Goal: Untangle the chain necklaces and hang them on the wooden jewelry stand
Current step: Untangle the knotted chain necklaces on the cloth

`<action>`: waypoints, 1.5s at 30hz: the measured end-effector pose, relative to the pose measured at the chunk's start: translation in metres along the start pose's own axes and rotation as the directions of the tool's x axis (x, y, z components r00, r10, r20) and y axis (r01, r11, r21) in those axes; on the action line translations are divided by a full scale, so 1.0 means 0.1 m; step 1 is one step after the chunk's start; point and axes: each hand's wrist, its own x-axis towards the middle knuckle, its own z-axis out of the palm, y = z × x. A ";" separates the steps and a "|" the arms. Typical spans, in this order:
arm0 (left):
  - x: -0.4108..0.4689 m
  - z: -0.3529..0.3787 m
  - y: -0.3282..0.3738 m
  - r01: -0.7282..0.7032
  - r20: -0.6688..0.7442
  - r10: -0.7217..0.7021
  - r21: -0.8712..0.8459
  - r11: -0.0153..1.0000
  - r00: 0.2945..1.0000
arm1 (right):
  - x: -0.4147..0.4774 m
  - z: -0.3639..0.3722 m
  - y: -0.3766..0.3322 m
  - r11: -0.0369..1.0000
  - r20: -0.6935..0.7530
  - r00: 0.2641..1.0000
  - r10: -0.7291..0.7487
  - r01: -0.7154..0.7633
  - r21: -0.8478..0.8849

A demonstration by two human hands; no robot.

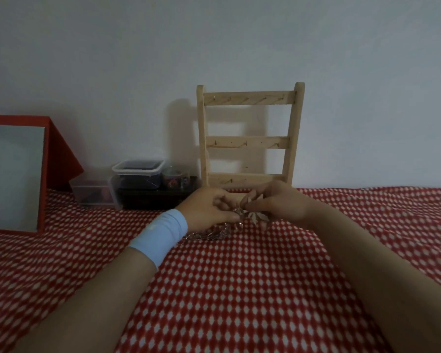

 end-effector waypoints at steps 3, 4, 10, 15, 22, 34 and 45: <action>0.01 -0.02 -0.07 -0.019 0.080 0.019 0.003 1.000 0.997 | 0.00 -0.03 0.02 0.997 0.018 1.000 0.017 -0.015 -0.082; 0.01 0.00 -0.08 -0.036 0.063 0.037 -0.023 0.999 0.997 | 0.01 -0.03 0.03 0.996 0.022 0.999 0.027 -0.025 -0.087; 0.00 0.17 -0.15 -0.074 -0.118 0.048 -0.231 0.970 0.992 | 0.05 -0.01 0.06 0.986 0.032 0.998 0.055 -0.050 -0.160; 0.01 0.11 -0.20 -0.018 -0.178 -0.044 -0.332 0.943 0.983 | 0.06 -0.02 0.04 0.972 0.044 0.996 0.082 -0.070 -0.223; 0.01 -0.03 -0.42 0.081 -0.377 -0.126 -0.133 0.988 0.918 | 0.07 -0.08 0.11 0.957 0.030 0.992 0.122 -0.110 -0.268; -0.02 0.22 -0.25 -0.251 -0.042 0.285 0.360 0.899 0.958 | 0.14 0.10 0.10 0.676 -0.005 0.996 0.085 -0.062 -0.734; -0.02 0.19 -0.36 -0.135 -0.075 0.190 0.464 0.876 0.979 | 0.18 0.19 0.15 0.872 0.017 1.000 0.005 0.004 -0.490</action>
